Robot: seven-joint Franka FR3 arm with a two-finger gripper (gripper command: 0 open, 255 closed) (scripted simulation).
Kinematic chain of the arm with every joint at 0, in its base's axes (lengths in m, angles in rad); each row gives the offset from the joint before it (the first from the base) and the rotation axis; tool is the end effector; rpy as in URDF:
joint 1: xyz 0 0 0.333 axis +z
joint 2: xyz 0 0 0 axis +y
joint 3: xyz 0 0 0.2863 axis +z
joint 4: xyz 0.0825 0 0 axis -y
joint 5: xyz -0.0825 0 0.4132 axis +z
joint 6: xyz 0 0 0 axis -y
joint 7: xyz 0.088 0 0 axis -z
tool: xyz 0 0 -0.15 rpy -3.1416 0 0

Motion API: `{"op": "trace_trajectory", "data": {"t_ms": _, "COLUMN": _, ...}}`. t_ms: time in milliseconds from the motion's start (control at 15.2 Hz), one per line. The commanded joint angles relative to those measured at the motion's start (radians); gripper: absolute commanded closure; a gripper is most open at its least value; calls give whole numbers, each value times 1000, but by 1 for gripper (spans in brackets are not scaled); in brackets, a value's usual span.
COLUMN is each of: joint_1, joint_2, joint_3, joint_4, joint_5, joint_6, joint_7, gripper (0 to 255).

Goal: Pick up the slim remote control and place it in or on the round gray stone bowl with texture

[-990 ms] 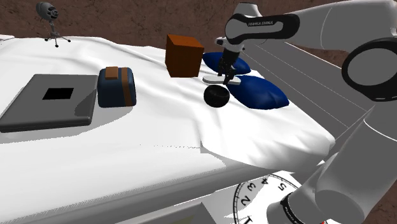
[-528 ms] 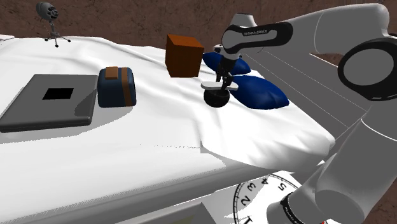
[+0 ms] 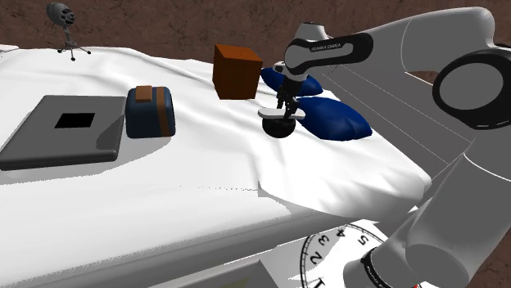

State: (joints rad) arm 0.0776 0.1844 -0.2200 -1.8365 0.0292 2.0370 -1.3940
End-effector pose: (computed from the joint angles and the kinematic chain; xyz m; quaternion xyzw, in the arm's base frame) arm 0.6263 -0.0841 0.3479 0.8130 0.5821 0.0027 0.0122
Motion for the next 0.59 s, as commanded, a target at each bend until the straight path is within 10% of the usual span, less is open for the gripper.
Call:
{"op": "trace_trajectory", "data": {"t_ms": 0, "joint_1": 0, "joint_2": 1, "joint_3": 0, "joint_4": -1, "joint_5": 0, "joint_6": -1, "joint_7": 0, "gripper": 255}}
{"op": "trace_trajectory", "data": {"t_ms": 66, "joint_1": 0, "joint_2": 1, "joint_3": 0, "joint_4": -1, "joint_5": 0, "joint_6": -1, "joint_7": 0, "gripper": 255}}
{"op": "trace_trajectory", "data": {"t_ms": 132, "joint_1": 0, "joint_2": 1, "joint_3": 0, "joint_4": -1, "joint_5": 0, "joint_6": -1, "joint_7": 0, "gripper": 0}}
{"op": "trace_trajectory", "data": {"t_ms": 528, "joint_1": 1, "joint_2": -9, "joint_3": 0, "joint_4": 20, "joint_5": -3, "joint_6": -32, "joint_7": 2, "gripper": 0}}
